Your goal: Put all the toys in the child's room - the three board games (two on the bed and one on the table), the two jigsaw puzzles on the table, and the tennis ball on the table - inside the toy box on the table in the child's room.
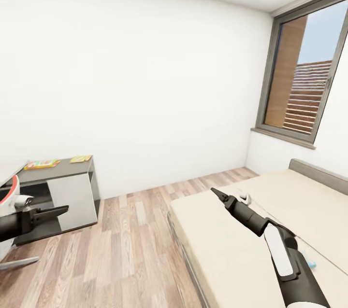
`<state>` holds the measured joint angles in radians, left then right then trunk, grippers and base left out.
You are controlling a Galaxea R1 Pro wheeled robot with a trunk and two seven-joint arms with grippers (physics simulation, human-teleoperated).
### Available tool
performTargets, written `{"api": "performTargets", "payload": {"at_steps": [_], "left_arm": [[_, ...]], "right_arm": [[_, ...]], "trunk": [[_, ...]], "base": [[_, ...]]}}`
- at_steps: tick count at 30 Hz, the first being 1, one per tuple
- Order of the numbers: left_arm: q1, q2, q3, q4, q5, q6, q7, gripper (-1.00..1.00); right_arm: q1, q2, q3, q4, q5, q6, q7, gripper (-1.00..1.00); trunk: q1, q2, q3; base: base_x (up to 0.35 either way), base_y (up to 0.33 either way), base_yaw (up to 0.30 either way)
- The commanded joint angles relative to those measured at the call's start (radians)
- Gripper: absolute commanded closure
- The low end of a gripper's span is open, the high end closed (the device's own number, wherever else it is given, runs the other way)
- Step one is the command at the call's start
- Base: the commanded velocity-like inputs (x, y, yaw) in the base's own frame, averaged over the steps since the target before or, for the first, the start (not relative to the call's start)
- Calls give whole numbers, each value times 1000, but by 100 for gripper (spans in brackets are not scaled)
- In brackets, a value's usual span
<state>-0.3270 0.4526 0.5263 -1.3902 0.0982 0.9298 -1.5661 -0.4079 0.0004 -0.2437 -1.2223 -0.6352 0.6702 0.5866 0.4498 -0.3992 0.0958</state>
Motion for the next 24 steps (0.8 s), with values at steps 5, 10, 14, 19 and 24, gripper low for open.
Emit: {"api": "performTargets", "payload": {"at_steps": [5, 10, 14, 19, 24], "left_arm": [[-1, 0, 0, 0, -1, 11, -5, -100], [-1, 0, -1, 0, -1, 11, -5, -100], [0, 0, 0, 0, -1, 11, -5, -100], [-1, 0, 0, 0, -1, 11, -5, -100], [-1, 0, -1, 0, -1, 11, -5, -100]], "right_arm": [[0, 0, -2, 0, -4, 7, 1, -100], [0, 0, -2, 0, -4, 7, 1, -100], [0, 0, -2, 0, -4, 7, 1, -100], [0, 0, -2, 0, -4, 8, 1, -100], [0, 0, -2, 0, -4, 8, 1, -100]], "trunk": [[0, -1, 0], [0, -1, 0], [0, -1, 0], [0, -1, 0], [0, -1, 0]], "base": [[-37, 0, 282], [-57, 0, 282], [-94, 0, 282], [-25, 0, 282], [-68, 0, 282]]}}
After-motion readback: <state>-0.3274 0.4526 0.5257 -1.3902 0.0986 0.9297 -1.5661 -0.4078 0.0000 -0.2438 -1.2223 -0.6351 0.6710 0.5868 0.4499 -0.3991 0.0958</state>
